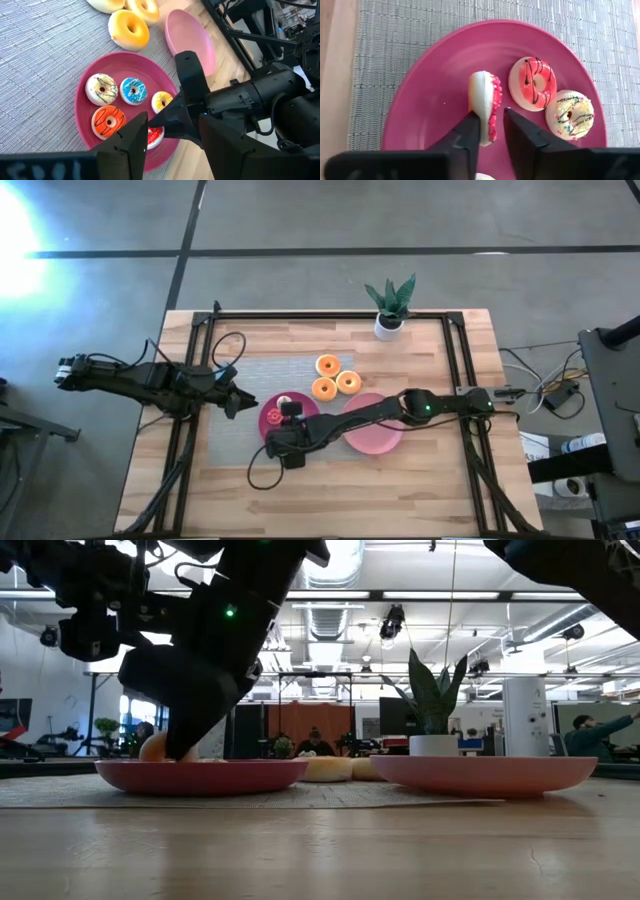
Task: Pick & Place donuts
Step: Put the small pink donut on the dark pink plate
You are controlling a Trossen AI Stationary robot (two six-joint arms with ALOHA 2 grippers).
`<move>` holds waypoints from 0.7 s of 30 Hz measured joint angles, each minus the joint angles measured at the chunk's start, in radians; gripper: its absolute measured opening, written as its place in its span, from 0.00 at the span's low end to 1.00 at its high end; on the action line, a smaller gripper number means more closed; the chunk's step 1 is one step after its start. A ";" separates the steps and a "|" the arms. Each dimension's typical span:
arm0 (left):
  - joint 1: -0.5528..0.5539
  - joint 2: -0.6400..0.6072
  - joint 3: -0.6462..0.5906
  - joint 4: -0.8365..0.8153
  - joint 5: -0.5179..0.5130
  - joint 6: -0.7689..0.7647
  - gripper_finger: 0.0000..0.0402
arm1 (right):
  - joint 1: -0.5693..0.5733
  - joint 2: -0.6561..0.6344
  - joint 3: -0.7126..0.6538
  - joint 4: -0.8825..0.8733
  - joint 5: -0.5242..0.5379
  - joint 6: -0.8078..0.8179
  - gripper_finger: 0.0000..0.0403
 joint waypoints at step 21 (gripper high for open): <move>0.000 0.000 0.000 -0.009 0.000 0.001 0.38 | 0.011 -0.016 -0.001 -0.002 0.142 -0.069 0.45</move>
